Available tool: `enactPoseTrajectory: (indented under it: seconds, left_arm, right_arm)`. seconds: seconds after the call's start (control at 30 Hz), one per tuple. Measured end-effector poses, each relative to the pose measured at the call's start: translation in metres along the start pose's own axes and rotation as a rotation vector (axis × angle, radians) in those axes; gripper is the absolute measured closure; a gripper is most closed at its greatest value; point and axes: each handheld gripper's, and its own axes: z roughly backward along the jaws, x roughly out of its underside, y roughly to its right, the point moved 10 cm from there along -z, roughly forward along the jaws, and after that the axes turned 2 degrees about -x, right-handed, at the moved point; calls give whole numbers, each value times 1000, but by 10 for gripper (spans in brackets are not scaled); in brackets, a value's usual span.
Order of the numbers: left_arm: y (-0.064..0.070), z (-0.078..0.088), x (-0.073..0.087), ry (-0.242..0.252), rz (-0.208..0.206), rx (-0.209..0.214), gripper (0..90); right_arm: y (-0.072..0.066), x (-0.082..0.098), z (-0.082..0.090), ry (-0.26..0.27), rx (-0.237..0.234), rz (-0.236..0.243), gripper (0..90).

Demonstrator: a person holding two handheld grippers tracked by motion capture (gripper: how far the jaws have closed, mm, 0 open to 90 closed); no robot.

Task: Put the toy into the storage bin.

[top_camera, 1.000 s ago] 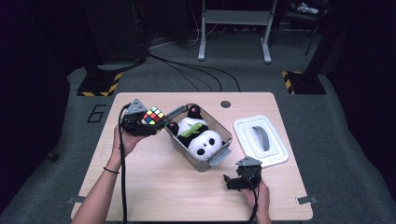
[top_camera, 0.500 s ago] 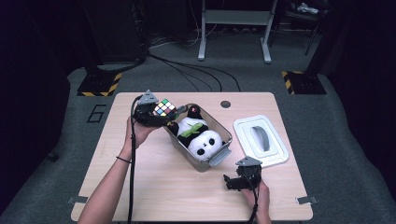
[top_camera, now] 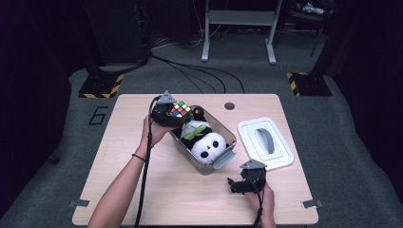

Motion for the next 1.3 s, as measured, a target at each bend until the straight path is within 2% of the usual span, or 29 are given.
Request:
enactPoseTrajectory:
  seconds: [0.23, 0.43, 0.5, 0.57, 0.73, 0.8, 0.87, 1.03, 1.2, 1.27, 1.3]
  left_arm:
    - [1, -14, 4, -37, 29, 7, 338]
    - [1, -24, 10, -92, 17, 2, 333]
    - [-1, -25, 11, -109, 37, -12, 285]
    - [-1, -24, 10, -108, 46, -5, 254]
    - [-1, -16, 5, -103, 11, -38, 249]
    - [-1, -14, 3, -108, -10, -63, 300]
    - [0, -15, 4, -124, -25, -67, 316]
    - [1, -20, 7, -143, -12, -63, 329]
    - [0, -24, 10, -182, -7, -50, 331]
    - [0, -26, 10, -179, 3, -48, 332]
    - [-1, -26, 12, -191, -6, -47, 335]
  right_arm:
    - [0, 0, 0, 0, 0, 0, 10]
    - [0, 0, 0, -2, -1, 5, 10]
    - [0, 0, 0, -1, -1, 5, 10]
    - [0, 0, 0, -1, -1, 5, 10]
    - [0, 0, 0, -1, -2, 5, 11]
    - [0, 0, 0, -1, -1, 5, 11]
    - [0, 0, 0, -1, -1, 5, 11]
    - [0, 0, 0, -1, -1, 5, 11]
    - [0, 0, 0, -1, -1, 5, 11]
    - [0, 0, 0, -1, -1, 5, 11]
    - [0, 0, 0, -1, -1, 5, 11]
